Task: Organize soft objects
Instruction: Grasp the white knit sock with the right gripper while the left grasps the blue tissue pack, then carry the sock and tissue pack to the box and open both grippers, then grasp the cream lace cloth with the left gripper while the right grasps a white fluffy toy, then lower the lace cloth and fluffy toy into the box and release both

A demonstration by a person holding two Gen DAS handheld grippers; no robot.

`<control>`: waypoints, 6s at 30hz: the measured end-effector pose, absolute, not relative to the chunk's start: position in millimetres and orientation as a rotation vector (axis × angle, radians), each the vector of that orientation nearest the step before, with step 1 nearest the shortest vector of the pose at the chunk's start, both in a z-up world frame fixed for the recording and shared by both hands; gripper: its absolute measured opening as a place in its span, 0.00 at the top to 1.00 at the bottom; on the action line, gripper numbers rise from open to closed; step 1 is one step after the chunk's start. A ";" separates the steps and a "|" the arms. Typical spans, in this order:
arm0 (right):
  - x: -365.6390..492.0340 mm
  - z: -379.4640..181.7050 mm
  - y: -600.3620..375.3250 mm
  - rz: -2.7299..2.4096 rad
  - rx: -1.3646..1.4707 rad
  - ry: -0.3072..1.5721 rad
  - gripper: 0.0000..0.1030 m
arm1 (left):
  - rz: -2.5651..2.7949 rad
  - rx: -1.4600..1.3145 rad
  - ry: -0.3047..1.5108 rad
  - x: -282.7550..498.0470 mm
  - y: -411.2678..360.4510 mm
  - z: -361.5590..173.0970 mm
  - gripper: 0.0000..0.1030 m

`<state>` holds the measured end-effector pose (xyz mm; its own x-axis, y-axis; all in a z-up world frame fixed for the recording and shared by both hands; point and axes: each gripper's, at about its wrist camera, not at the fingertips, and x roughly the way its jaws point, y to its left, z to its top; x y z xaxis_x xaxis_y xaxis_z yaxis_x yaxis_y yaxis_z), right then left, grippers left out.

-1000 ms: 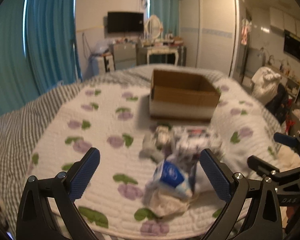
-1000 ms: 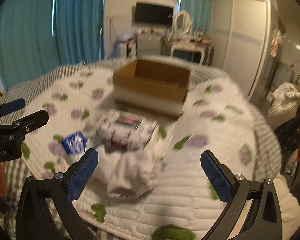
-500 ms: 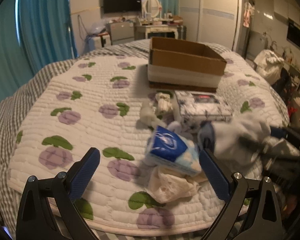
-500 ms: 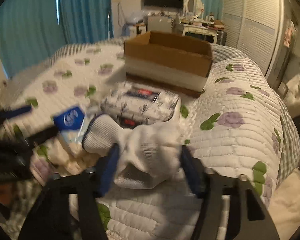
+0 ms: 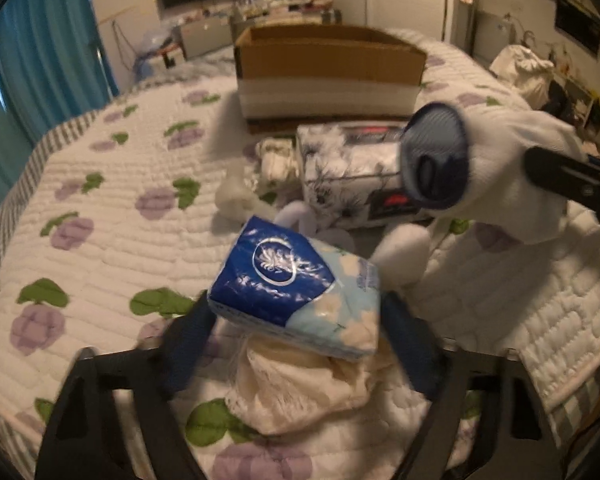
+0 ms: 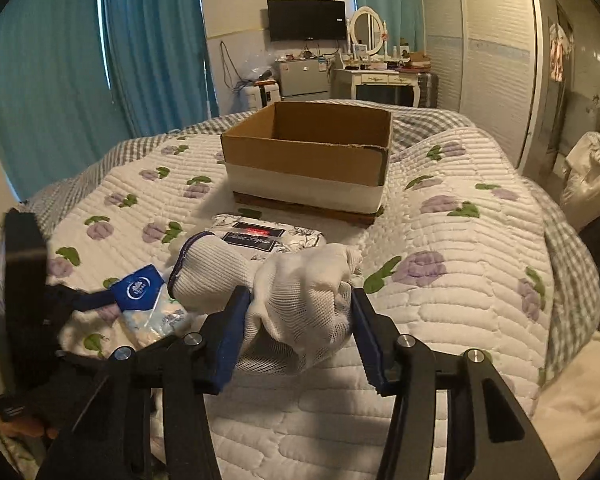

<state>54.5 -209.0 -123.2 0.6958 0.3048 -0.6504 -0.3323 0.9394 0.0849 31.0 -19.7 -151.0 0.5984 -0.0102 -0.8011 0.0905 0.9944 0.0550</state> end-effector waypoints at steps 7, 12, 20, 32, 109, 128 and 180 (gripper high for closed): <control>57.2 -127.6 -214.4 0.342 -0.027 0.733 0.51 | -0.079 0.096 0.888 23.8 -20.7 -140.8 0.39; 48.9 -114.7 -216.1 0.340 -0.034 0.698 0.51 | -0.082 0.046 0.823 17.4 -10.5 -116.6 0.47; 43.9 -101.0 -220.9 0.340 -0.029 0.667 0.51 | -0.117 0.021 0.767 15.6 -10.0 -92.5 0.54; 107.2 -12.0 -207.2 0.346 -0.088 0.504 0.51 | -0.147 0.053 0.567 88.4 -17.1 -2.8 0.54; 50.1 -116.4 -185.3 0.321 -0.155 0.716 0.00 | -0.065 0.009 0.904 5.5 -0.3 -152.3 0.06; 59.0 -147.4 -148.4 0.383 -0.196 0.810 0.00 | -0.077 -0.008 0.835 -0.7 21.7 -116.6 0.67; 306.5 8.2 -194.0 0.395 -0.080 0.629 0.61 | -0.155 0.123 0.645 267.4 -41.5 0.1 0.67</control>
